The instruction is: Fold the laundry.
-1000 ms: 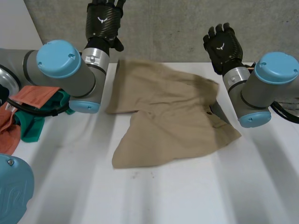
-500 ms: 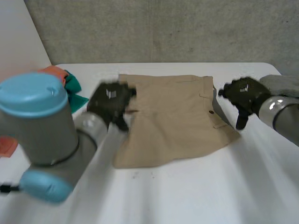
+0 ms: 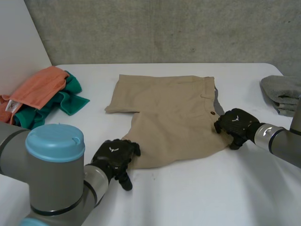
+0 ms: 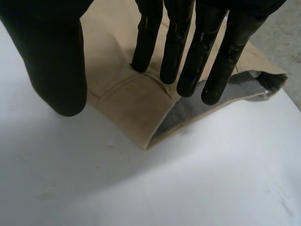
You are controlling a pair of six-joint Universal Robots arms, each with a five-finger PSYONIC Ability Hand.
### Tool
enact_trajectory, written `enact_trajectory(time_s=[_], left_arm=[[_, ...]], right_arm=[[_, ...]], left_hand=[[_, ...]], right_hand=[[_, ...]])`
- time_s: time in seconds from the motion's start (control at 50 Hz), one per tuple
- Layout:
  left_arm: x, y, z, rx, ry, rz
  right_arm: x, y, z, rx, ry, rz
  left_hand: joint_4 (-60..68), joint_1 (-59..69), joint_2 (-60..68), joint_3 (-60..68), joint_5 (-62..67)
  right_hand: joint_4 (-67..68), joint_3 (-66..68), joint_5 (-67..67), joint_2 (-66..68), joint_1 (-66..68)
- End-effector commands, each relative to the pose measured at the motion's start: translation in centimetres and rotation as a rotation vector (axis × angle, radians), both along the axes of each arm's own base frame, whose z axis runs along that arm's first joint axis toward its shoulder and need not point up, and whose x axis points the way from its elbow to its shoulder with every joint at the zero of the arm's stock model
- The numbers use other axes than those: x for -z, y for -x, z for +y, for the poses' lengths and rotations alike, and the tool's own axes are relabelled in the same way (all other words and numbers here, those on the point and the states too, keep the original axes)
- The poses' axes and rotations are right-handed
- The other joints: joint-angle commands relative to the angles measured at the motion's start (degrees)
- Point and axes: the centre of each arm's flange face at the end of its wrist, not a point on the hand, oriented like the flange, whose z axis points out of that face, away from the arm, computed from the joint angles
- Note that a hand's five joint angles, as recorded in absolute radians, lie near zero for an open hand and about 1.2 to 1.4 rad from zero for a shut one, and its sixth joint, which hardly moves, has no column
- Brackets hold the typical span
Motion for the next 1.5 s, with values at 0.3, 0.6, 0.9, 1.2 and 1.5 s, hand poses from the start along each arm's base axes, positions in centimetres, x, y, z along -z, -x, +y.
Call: enact_trajectory(time_s=[0.3, 0.6, 0.9, 1.2, 1.5], left_arm=[[2.4, 2.4, -4.2, -0.066, 0.103, 0.021], [3.9, 3.7, -6.1, -0.045, 0.146, -0.01], [-4.9, 2.5, -5.2, -0.013, 0.377, -0.028], [-10.4, -1.3, 1.3, 0.213, 0.334, -0.332], [-6.0, 3.0, -9.3, 0.07, 0.547, -0.238]], right_arm=[[0.1, -0.2, -1.2, 0.026, 0.038, -0.027], [-0.4, -0.2, -1.1, 0.053, 0.027, -0.052], [-6.5, 0.6, 1.6, 0.147, 0.008, 0.031], [-11.7, 1.7, 10.1, 0.059, -0.093, 0.268], [-7.9, -1.9, 5.6, 0.071, 0.096, 0.256]], left_hand=[[2.9, 1.8, 2.2, 1.6, 3.2], [27.8, 26.7, 27.1, 26.5, 28.0], [56.2, 55.1, 55.5, 54.9, 56.5], [56.2, 55.1, 55.5, 54.9, 56.5], [56.2, 55.1, 55.5, 54.9, 56.5]], right_hand=[[41.4, 41.1, 43.0, 41.0, 47.3], [41.4, 41.1, 43.0, 41.0, 47.3], [41.4, 41.1, 43.0, 41.0, 47.3], [41.4, 41.1, 43.0, 41.0, 47.3], [41.4, 41.1, 43.0, 41.0, 47.3]])
